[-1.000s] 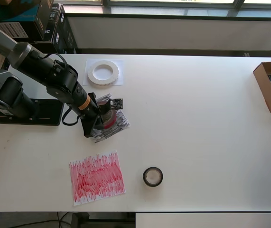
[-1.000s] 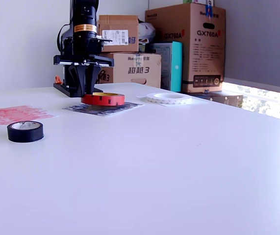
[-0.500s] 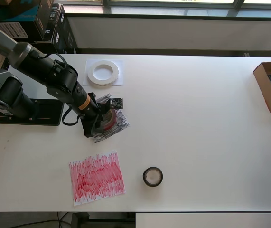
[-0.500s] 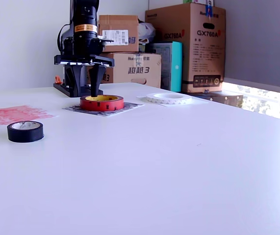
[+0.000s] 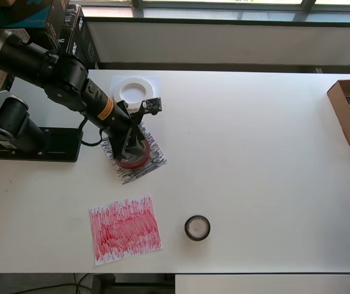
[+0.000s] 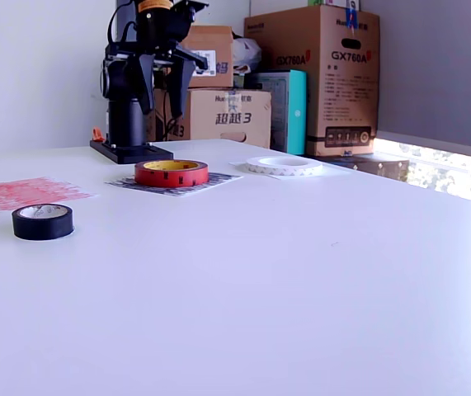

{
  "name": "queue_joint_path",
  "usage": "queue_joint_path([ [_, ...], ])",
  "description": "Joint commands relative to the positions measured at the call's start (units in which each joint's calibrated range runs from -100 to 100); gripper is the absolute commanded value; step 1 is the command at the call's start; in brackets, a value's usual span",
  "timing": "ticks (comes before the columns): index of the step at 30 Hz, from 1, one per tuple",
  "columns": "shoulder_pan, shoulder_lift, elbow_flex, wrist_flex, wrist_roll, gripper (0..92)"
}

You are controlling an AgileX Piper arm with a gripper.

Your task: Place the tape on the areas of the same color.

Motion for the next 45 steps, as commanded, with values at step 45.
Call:
queue_joint_path([
  [45,-16.8,48.5,-58.4,31.2,12.4,49.6],
])
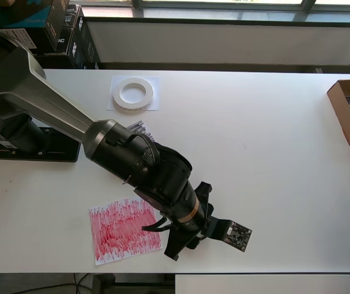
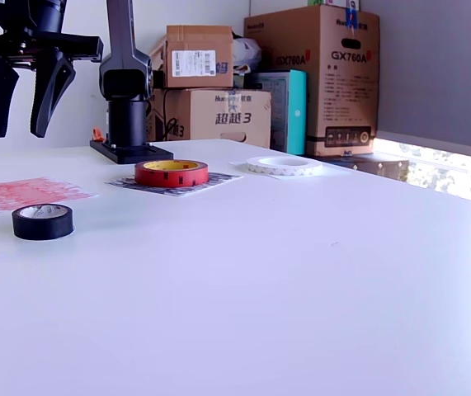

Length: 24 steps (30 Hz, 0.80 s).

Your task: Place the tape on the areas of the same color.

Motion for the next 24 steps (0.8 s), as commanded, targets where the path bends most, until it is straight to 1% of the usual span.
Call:
queue_joint_path([
  [1,0.5,0.2,4.2,0.0,1.1,49.6],
  [9,0.3,0.4,7.2,0.1,2.6,49.6],
  [14,-0.1,2.4,6.3,0.1,4.0,49.6],
  [24,-1.0,3.1,4.4,0.1,4.1,49.6],
])
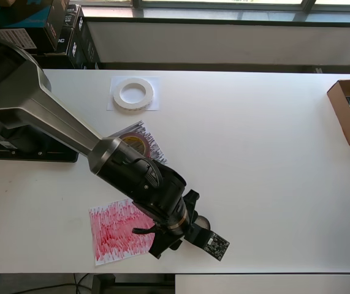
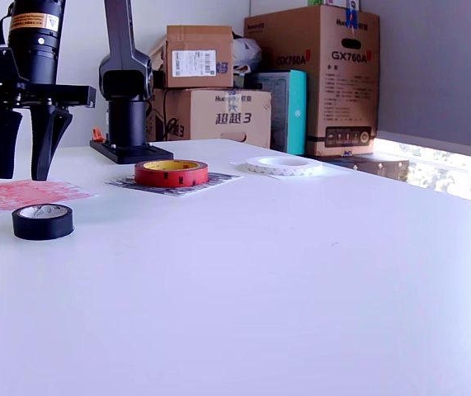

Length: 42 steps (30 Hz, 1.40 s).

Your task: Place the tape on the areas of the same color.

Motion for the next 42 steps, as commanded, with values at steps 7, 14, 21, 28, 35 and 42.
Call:
queue_joint_path([
  [7,-0.2,0.4,-3.2,-0.6,-0.1,49.6],
  [14,-0.9,2.3,-6.9,-0.8,-0.1,49.6],
  [21,-1.8,4.3,-8.6,-1.1,-0.2,49.6],
  [28,-1.7,4.9,-8.6,-1.3,-0.5,49.6],
  [35,-1.3,5.0,-8.6,-1.3,-0.1,49.6],
  [42,-1.1,6.7,-8.7,-1.3,-0.2,49.6],
])
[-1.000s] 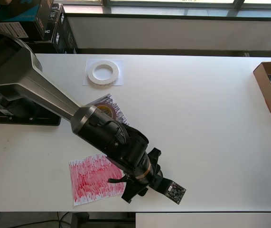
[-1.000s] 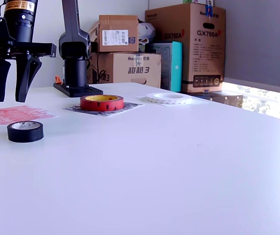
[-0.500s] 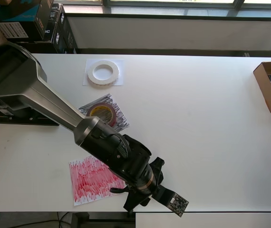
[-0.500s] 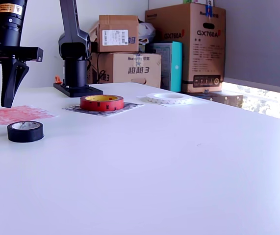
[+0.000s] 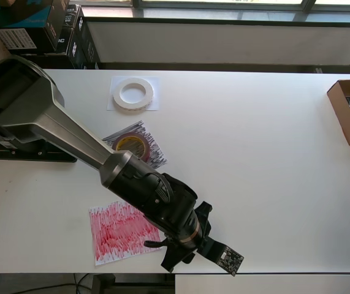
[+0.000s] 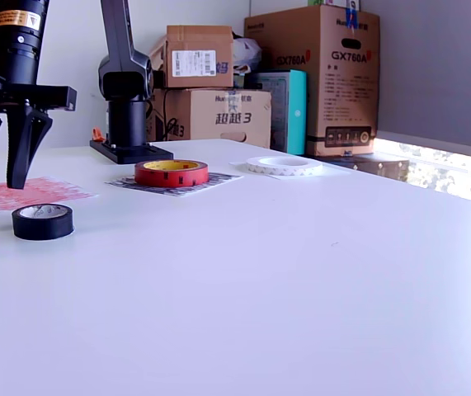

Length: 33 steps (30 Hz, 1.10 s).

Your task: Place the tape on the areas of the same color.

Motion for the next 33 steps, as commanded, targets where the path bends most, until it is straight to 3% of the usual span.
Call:
queue_joint_path([
  [1,-0.3,0.8,-0.3,0.1,0.0,49.6],
  [33,0.5,3.5,-0.4,0.1,-0.6,49.5],
])
